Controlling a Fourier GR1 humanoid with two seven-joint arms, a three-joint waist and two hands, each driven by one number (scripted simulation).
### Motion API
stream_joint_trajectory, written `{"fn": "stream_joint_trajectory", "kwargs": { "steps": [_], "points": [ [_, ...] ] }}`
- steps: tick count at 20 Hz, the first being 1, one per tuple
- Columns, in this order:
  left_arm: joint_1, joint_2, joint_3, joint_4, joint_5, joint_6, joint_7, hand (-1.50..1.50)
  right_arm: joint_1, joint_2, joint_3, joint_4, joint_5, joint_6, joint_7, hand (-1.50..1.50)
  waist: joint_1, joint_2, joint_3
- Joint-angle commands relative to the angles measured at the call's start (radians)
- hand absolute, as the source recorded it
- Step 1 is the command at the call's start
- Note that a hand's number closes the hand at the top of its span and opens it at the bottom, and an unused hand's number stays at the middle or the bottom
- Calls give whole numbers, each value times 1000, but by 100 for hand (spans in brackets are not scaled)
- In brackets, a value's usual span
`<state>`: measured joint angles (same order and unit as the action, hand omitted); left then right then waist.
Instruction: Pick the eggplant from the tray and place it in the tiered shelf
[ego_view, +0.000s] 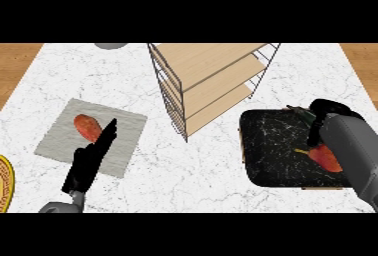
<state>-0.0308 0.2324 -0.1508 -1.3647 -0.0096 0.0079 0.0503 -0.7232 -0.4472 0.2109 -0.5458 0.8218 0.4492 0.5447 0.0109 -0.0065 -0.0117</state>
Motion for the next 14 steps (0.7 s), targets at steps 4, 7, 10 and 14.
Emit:
{"fn": "stream_joint_trajectory", "kwargs": {
  "steps": [4,7,10,14],
  "points": [
    [-29,11,40,56,-7,-30,-37,0,1,19,-9,28,31,-25,-78,150,-4,9,12],
    [-4,15,37,-4,13,-57,7,0,-4,42,1,66,80,-122,-69,150,3,10,12],
    [-2,-19,28,-1,-19,-25,5,0,-33,22,-14,63,106,-140,-73,150,0,9,12],
    [12,11,48,21,-5,-44,-30,0,40,50,40,-128,84,-226,-315,150,-22,1,12]
  ]
}}
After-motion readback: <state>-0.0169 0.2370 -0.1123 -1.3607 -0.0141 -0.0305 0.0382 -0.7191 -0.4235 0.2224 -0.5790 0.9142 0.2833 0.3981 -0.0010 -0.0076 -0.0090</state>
